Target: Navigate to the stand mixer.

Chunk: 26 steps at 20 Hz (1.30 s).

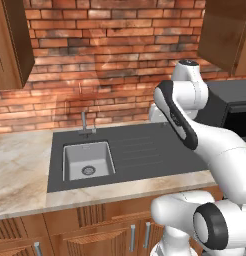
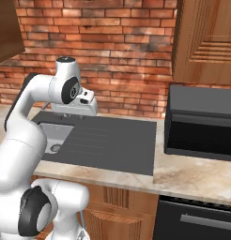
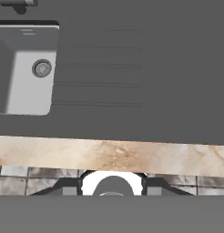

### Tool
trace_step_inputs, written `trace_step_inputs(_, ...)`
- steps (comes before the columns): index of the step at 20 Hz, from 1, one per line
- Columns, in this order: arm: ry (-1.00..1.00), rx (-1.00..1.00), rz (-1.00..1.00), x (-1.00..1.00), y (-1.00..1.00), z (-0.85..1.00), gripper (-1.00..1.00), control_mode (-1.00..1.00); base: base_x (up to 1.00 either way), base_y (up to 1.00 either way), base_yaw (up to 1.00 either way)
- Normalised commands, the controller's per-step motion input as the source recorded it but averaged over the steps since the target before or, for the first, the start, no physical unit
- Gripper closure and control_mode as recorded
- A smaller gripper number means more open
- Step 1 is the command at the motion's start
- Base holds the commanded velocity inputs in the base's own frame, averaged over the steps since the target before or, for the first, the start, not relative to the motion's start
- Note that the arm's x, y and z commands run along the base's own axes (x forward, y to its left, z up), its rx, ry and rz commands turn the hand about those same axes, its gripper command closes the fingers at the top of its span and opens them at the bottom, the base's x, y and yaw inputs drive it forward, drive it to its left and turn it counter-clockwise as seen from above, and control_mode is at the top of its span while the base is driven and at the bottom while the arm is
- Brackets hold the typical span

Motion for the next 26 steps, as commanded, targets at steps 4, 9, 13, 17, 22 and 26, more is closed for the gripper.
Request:
trace_step_inputs(4, -0.13, 0.00, 0.00, -0.54, 0.00, 0.02, -1.00, -1.00, 0.00, 0.00, 0.00)
trace_step_inputs(9, -0.12, -0.01, -0.02, -0.71, 0.27, 0.50, -1.00, -1.00, 0.00, 0.00, 0.00)
trace_step_inputs(13, -0.12, 0.00, 0.00, -0.96, 0.12, 0.86, -1.00, -1.00, 0.00, 0.00, 0.00)
trace_step_inputs(17, -0.03, 0.00, 0.00, -0.96, 0.14, 0.93, -1.00, -1.00, 0.00, 0.00, 0.00)
trace_step_inputs(22, -0.07, 0.00, 0.00, -1.00, 0.00, 0.73, -1.00, -1.00, 0.00, 0.00, 0.00)
trace_step_inputs(26, -0.15, -0.01, 0.01, -1.00, 0.08, 0.16, -1.00, -1.00, 0.00, 0.00, 0.00)
